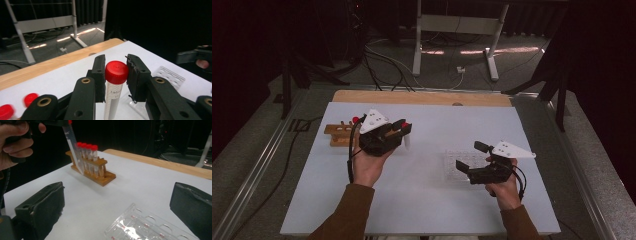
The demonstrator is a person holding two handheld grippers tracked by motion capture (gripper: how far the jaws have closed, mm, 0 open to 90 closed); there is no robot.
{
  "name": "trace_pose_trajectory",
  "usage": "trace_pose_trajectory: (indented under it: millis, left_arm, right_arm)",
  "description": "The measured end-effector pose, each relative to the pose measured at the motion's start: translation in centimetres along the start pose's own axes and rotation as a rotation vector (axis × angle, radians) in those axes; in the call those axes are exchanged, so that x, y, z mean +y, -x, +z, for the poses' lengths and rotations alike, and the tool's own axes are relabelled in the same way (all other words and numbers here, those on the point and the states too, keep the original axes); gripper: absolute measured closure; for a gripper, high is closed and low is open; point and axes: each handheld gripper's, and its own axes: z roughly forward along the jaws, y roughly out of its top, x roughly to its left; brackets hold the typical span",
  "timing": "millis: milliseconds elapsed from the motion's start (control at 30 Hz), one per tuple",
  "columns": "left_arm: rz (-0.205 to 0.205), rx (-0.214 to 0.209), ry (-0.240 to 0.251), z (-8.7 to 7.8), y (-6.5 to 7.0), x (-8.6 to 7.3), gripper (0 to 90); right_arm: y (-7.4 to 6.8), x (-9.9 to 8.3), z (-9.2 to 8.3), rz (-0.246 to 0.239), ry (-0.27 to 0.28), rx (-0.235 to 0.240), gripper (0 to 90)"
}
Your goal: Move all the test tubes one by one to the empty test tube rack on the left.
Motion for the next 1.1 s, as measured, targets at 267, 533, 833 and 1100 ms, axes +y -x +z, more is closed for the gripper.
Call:
trace_pose_trajectory:
  millis: [267,533,833,1100]
  left_arm:
    - [-0.013,0.055,0.013,-1.2,-1.8,0.3,71.0]
    - [-0.022,0.117,0.013,-2.3,-3.6,0.4,71.0]
    - [-0.038,0.194,0.015,-3.4,-5.8,0.2,71.0]
    - [-0.055,0.257,0.027,-4.2,-7.5,0.0,71.0]
  right_arm:
    - [0.5,0.2,-0.6,0.012,0.016,-0.009,0.0]
    - [0.8,0.3,-1.0,0.021,0.029,-0.018,0.0]
    - [0.7,0.3,-0.8,0.017,0.025,-0.018,0.0]
    - [1.2,0.5,-1.4,0.035,0.047,-0.033,0.0]
